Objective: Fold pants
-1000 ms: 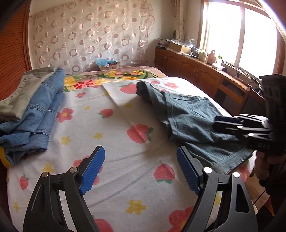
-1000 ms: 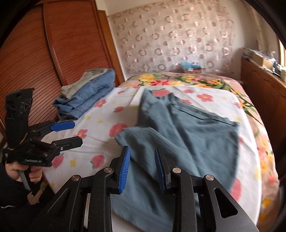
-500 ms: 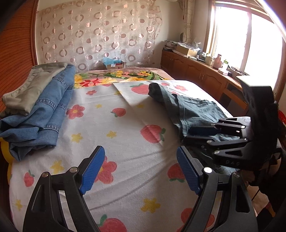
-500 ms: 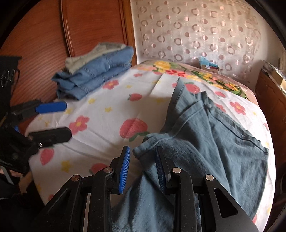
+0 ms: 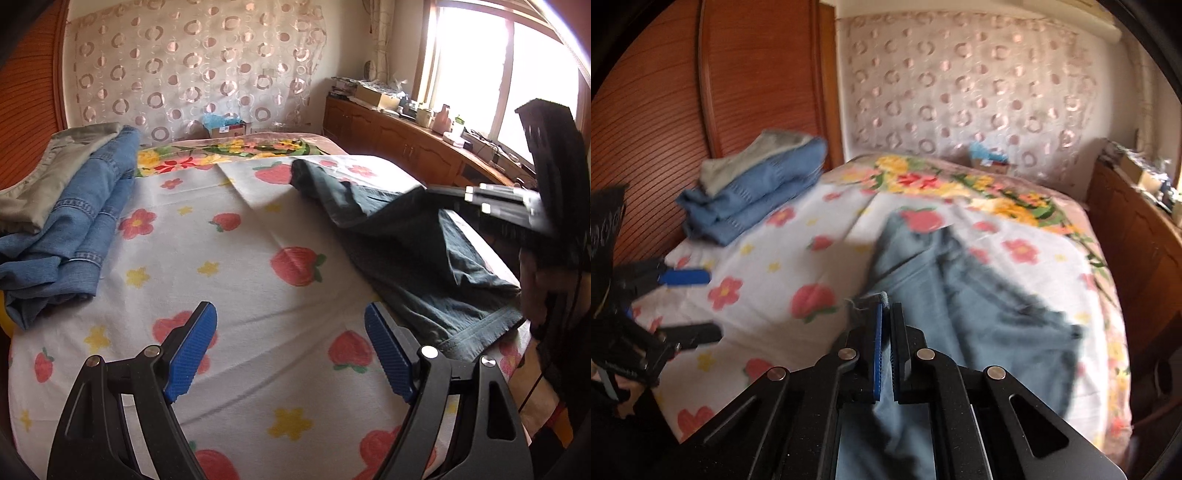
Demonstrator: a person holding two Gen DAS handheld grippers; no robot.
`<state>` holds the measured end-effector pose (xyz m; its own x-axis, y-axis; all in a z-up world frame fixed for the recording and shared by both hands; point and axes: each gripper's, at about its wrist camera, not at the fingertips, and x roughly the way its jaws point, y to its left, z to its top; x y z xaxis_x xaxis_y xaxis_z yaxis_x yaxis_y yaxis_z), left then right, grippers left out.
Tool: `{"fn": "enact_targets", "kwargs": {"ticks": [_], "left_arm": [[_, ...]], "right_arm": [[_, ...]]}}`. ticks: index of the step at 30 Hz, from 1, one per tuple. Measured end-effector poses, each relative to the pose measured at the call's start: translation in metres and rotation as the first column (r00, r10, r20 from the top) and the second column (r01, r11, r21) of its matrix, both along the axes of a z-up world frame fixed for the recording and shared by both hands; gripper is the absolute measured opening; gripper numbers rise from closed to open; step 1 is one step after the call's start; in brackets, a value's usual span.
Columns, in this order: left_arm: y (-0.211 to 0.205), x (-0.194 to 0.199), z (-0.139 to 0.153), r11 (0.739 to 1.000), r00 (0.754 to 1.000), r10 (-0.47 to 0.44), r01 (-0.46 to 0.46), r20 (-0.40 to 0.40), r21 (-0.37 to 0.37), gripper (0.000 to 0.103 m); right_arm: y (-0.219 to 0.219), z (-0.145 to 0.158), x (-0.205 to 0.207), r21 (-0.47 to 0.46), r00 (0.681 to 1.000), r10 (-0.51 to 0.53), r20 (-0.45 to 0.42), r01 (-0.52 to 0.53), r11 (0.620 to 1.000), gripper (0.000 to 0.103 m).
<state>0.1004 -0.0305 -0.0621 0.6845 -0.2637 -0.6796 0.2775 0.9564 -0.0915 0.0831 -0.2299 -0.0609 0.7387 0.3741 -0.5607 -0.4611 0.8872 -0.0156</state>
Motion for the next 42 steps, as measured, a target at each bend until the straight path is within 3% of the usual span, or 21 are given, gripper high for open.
{"fn": "enact_targets", "kwargs": {"ticks": [9,16,19,24,26,30,38,42], "left_arm": [[-0.015,-0.001,-0.005,0.999,0.999,-0.035,0.035,-0.012,0.014,0.083],[-0.017,-0.001,-0.007,0.999,0.999,-0.036,0.036,-0.018,0.016,0.083],[-0.019,-0.002,-0.008,0.999,0.999,-0.040,0.040,-0.019,0.018,0.083],[-0.024,-0.002,-0.010,0.998,0.998,-0.050,0.050,-0.027,0.024,0.083],[-0.026,-0.001,-0.011,0.998,0.998,-0.053,0.054,-0.029,0.026,0.083],[-0.030,0.000,-0.015,0.998,0.998,-0.058,0.059,-0.038,0.029,0.083],[-0.034,0.004,-0.027,0.997,0.996,-0.062,0.064,-0.068,0.035,0.083],[-0.036,0.002,-0.027,0.997,0.996,-0.065,0.068,-0.067,0.038,0.083]], "right_arm": [[-0.057,0.015,0.021,-0.028,0.986,-0.166,0.033,0.167,0.986,0.003],[-0.088,0.001,0.052,-0.071,0.951,-0.309,-0.032,0.306,0.949,0.003],[-0.089,-0.002,0.055,-0.101,0.936,-0.352,-0.019,0.348,0.932,0.004],[-0.080,-0.004,0.049,-0.067,0.935,-0.353,-0.035,0.350,0.934,0.026],[-0.082,-0.007,0.051,-0.054,0.940,-0.334,-0.061,0.331,0.942,0.029],[-0.088,-0.013,0.058,-0.039,0.945,-0.308,-0.106,0.306,0.951,0.031],[-0.084,-0.007,0.077,-0.009,0.966,-0.244,-0.081,0.244,0.970,0.031],[-0.066,-0.013,0.083,-0.068,0.970,-0.220,-0.105,0.214,0.975,0.031]]}}
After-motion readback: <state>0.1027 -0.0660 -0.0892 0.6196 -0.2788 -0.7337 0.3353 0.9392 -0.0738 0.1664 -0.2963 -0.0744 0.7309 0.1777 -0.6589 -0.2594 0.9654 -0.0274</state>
